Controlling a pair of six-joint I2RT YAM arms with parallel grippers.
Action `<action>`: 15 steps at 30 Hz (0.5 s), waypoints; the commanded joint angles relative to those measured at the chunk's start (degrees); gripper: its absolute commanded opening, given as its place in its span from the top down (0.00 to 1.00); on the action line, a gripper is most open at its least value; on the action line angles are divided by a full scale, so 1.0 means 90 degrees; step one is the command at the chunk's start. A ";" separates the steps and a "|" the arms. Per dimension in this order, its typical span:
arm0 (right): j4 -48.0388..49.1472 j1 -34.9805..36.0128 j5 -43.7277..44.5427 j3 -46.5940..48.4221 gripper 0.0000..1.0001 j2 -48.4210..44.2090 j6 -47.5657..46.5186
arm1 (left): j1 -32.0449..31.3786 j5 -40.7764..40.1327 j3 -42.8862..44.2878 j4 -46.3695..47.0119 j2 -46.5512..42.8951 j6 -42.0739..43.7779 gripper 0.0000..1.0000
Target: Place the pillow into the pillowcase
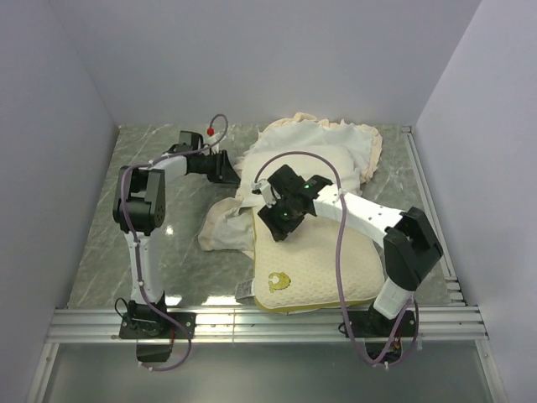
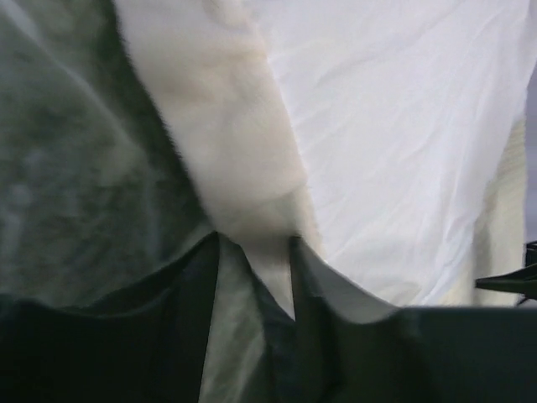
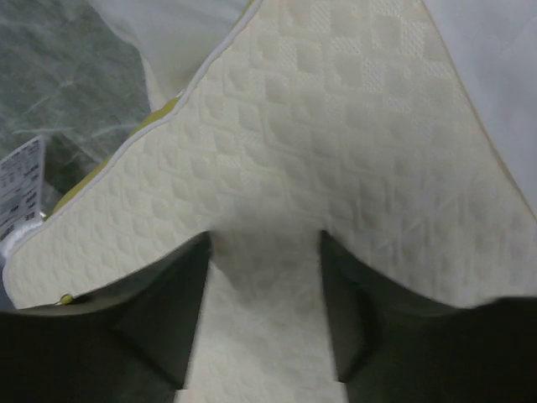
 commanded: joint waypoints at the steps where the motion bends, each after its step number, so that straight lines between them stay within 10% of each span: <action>1: 0.0378 0.0049 0.0249 -0.0155 0.46 0.0237 0.0186 | -0.0207 0.0395 -0.0396 0.0114 -0.0286 -0.0206 0.63; 4: 0.0758 0.0049 0.0745 -0.0282 1.00 0.0258 0.0331 | -0.0247 0.0561 -0.0981 -0.0345 -0.0685 0.0340 0.91; 15: 0.0985 -0.0439 0.1188 -0.0145 1.00 -0.0142 0.0460 | -0.0882 0.1284 -0.3230 -0.3208 -0.3410 0.3515 1.00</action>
